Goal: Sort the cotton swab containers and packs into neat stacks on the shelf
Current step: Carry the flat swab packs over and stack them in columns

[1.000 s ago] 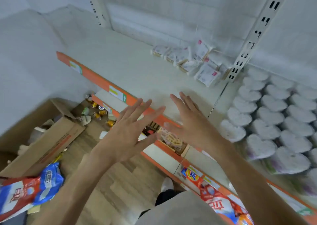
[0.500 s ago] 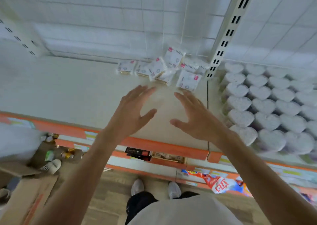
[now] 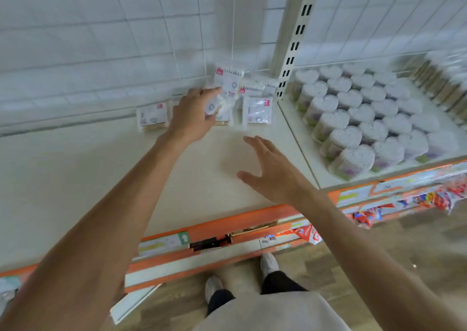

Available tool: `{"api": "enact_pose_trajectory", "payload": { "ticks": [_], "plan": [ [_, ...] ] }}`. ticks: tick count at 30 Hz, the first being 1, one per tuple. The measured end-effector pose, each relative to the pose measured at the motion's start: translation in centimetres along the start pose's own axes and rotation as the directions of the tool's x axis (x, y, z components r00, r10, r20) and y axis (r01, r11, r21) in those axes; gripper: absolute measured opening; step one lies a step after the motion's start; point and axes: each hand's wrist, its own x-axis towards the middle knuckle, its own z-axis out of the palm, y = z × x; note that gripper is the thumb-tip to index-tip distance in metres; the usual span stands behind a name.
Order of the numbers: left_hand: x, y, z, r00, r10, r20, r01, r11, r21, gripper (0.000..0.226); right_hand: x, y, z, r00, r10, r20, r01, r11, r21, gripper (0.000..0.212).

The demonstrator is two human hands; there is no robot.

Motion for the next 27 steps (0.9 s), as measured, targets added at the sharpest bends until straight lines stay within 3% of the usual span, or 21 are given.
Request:
{"api": "enact_pose_trajectory", "payload": {
  "ticks": [6, 10, 16, 22, 27],
  "plan": [
    [-3.5, -1.7, -0.6, 0.973, -0.024, -0.231, -0.009, 0.99, -0.144, 0.068, -0.6, -0.4, 1.4, 0.995, 0.012, -0.104, -0.01, 1.0, 0.022, 0.069],
    [-7.6, -3.6, -2.1, 0.972, -0.062, -0.227, 0.006, 0.97, -0.242, 0.068, 0.8, -1.3, 0.9, 0.996, 0.014, -0.085, -0.015, 1.0, -0.009, 0.071],
    [-11.2, -7.0, -1.8, 0.948, -0.204, -0.244, 0.076, 0.889, -0.451, 0.068, 7.0, -6.1, -0.5, 0.984, -0.143, -0.102, 0.133, 0.986, -0.097, 0.068],
    [-11.5, -7.3, -1.2, 0.924, -0.236, -0.3, 0.079, 0.887, -0.455, 0.069, 13.5, -9.5, -1.1, 0.966, -0.207, -0.154, 0.163, 0.953, -0.257, 0.063],
    [-11.4, -7.7, -1.2, 0.927, -0.229, -0.298, 0.069, 0.883, -0.464, 0.066, 15.6, -10.4, 2.0, 0.946, -0.302, 0.114, 0.321, 0.839, -0.439, 0.067]
  ]
}}
